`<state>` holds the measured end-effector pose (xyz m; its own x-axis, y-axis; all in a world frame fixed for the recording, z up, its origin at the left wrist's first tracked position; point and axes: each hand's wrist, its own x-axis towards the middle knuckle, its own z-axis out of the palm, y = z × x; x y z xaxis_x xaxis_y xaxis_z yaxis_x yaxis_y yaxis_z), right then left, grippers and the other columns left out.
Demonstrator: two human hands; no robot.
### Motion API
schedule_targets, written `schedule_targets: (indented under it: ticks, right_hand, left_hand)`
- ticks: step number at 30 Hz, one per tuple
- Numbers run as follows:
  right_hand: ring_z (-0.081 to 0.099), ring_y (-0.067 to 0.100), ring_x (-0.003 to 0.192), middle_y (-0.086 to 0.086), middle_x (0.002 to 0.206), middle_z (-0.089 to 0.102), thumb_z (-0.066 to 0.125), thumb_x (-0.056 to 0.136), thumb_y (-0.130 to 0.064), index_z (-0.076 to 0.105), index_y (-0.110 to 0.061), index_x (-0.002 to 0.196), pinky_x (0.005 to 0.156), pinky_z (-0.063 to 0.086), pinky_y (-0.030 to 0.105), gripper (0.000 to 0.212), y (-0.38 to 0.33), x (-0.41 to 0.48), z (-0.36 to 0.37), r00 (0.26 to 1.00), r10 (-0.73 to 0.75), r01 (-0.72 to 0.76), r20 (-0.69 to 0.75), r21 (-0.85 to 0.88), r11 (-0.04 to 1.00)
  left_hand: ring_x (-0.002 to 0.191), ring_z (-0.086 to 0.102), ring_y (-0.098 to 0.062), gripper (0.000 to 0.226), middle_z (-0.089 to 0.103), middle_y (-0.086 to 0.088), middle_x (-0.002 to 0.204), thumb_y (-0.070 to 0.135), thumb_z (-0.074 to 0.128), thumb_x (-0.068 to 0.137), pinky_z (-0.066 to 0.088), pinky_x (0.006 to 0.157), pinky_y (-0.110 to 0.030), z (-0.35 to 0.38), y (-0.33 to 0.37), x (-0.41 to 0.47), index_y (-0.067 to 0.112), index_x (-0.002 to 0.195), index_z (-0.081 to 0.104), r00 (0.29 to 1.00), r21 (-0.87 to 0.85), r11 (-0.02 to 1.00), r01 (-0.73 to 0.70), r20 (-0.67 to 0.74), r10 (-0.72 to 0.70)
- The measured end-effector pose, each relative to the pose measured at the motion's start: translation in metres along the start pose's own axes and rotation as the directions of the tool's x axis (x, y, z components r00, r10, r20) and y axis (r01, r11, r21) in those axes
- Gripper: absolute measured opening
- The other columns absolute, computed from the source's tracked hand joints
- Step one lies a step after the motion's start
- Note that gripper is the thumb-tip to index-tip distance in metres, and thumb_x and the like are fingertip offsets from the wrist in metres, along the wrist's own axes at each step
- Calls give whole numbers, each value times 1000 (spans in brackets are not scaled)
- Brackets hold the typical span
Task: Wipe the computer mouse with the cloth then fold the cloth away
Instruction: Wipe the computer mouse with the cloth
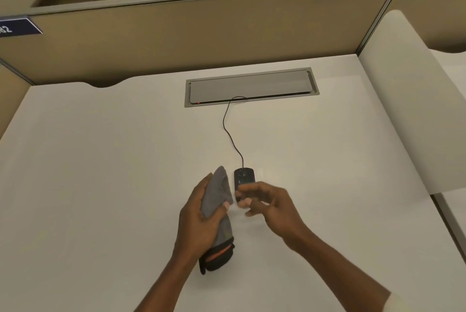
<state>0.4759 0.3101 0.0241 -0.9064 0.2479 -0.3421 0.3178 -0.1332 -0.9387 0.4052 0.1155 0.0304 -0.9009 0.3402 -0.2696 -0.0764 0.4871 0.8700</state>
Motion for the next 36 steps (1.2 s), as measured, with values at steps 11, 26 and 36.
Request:
schedule_targets:
  ticks: [11,26,36]
  right_hand:
    - [32,15,145,-15,168,29,85,72,-56,31,-32,160,100,54,41,106,46,66,-50,976,-114,218,187,-795,566]
    - [40,12,133,-21,156,47,89,67,-50,47,-34,151,93,53,38,94,54,79,-49,959,-177,282,220,-782,555]
    - [40,12,133,-18,157,47,88,70,-53,47,-30,152,94,53,36,95,55,80,-49,958,-182,285,220,-785,551]
  left_hand:
    - [149,25,-18,74,20,20,174,29,59,103,56,102,-48,23,12,65,30,167,23,984,559,813,-160,155,88]
    - [166,-11,-19,88,-5,7,180,40,56,105,52,112,-42,45,-16,59,23,170,0,924,734,589,-337,379,55]
    - [160,-30,-17,85,-20,7,177,68,27,105,47,116,-42,63,-20,53,23,170,-7,969,755,619,-217,244,43]
